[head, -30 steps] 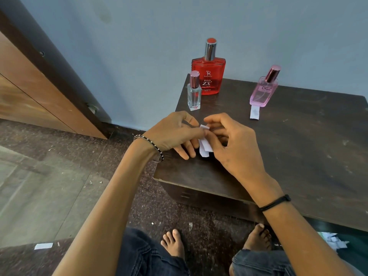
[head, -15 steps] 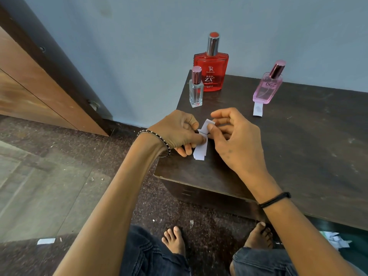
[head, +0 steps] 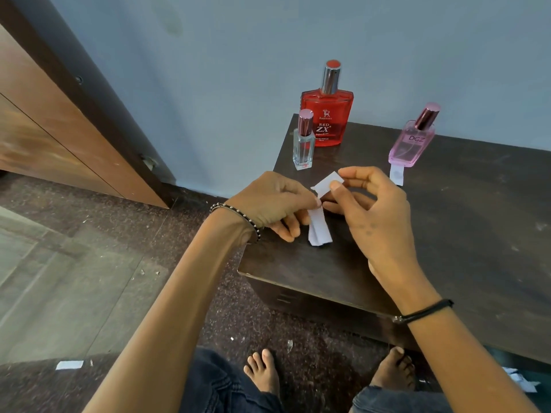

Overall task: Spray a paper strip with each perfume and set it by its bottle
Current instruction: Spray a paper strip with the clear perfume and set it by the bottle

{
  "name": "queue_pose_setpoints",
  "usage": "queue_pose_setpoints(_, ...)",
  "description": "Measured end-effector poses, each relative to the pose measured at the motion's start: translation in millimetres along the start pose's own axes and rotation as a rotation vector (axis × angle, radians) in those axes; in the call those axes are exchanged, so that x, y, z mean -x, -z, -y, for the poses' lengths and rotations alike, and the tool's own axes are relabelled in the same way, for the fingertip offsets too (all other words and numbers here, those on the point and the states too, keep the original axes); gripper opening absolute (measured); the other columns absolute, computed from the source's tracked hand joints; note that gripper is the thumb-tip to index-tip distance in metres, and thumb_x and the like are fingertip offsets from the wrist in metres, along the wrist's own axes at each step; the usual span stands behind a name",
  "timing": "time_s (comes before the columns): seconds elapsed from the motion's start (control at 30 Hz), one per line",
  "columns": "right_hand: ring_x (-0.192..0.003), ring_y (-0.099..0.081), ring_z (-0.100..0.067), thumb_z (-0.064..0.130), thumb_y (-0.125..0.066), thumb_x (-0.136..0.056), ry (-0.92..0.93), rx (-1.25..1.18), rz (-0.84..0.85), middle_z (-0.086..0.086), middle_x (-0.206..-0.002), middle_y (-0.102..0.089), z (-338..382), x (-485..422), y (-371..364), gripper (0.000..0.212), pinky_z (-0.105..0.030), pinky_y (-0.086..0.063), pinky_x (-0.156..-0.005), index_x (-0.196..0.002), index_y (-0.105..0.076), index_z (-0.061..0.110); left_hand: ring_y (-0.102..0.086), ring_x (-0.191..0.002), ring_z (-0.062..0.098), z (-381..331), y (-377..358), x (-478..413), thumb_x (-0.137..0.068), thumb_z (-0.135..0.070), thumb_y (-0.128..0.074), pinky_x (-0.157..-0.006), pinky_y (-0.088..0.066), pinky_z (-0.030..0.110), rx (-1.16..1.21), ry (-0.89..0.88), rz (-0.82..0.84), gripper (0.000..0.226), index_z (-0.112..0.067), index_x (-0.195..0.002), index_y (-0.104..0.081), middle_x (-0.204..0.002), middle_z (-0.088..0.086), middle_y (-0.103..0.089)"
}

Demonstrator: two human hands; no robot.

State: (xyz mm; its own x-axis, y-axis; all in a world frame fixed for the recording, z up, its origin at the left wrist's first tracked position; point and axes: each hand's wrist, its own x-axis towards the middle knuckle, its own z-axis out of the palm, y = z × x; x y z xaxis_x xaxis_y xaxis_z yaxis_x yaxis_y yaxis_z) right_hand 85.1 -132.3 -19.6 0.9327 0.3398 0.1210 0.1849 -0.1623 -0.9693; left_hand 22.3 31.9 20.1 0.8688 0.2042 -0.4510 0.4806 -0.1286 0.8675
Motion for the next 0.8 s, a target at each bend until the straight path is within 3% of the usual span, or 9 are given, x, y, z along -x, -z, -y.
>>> queue_pose_setpoints(0.2, -0.091, -0.074, -0.001, 0.031, -0.072, -0.094, 0.081, -0.012, 0.047, 0.017, -0.1, -0.074, 6.9, -1.9, 2.0, 0.017, -0.017, -0.06, -0.072, -0.11, -0.067, 0.034, -0.065, -0.043, 0.014, -7.2, -5.7, -1.8, -0.101, -0.045, -0.054, -0.041, -0.052, 0.021, 0.217, 0.044, -0.096, 0.048, -0.004, -0.096, -0.078, -0.063, 0.007, -0.072)
queue_pose_setpoints(0.37, -0.104, -0.07, -0.004, 0.037, -0.071, -0.093, 0.171, 0.014, 0.147, 0.021, -0.104, -0.072, 9.4, -0.5, 0.6, 0.013, -0.024, -0.061, -0.077, -0.106, -0.068, 0.04, -0.067, -0.044, 0.013, -7.8, -4.9, -2.6, -0.094, -0.047, -0.065, -0.039, -0.049, 0.019, 0.286, 0.076, -0.162, 0.043, -0.005, -0.091, -0.076, -0.062, 0.006, -0.074)
queue_pose_setpoints(0.5, -0.111, -0.065, 0.003, 0.039, -0.069, -0.091, 0.206, 0.059, 0.212, 0.026, -0.11, -0.071, 7.3, -0.6, -0.2, 0.016, -0.012, -0.055, -0.079, -0.105, -0.067, 0.045, -0.07, -0.05, 0.012, -5.6, -1.8, -1.7, -0.093, -0.037, -0.069, -0.039, -0.05, 0.018, 0.338, 0.09, -0.146, 0.031, -0.007, -0.098, -0.075, -0.068, 0.003, -0.077)
queue_pose_setpoints(0.67, -0.108, -0.07, -0.004, 0.015, -0.07, -0.094, 0.109, -0.063, 0.212, 0.018, -0.113, -0.074, 0.0, -3.0, -1.1, 0.025, -0.03, -0.063, -0.082, -0.113, -0.069, 0.032, -0.066, -0.049, 0.009, -4.5, -2.3, -3.5, -0.095, -0.032, -0.068, -0.045, -0.053, 0.019, 0.302, -0.002, -0.235, 0.025, -0.01, -0.105, -0.077, -0.084, 0.008, -0.076)
queue_pose_setpoints(0.8, -0.099, -0.075, -0.013, 0.014, -0.069, -0.096, 0.003, -0.286, 0.209, 0.009, -0.11, -0.077, 2.1, -3.9, -1.1, 0.018, -0.026, -0.062, -0.079, -0.114, -0.07, 0.02, -0.057, -0.045, 0.006, -6.2, -5.3, -5.3, -0.095, -0.038, -0.066, -0.044, -0.05, 0.017, 0.19, -0.076, -0.304, 0.029, -0.015, -0.109, -0.078, -0.099, 0.009, -0.076)
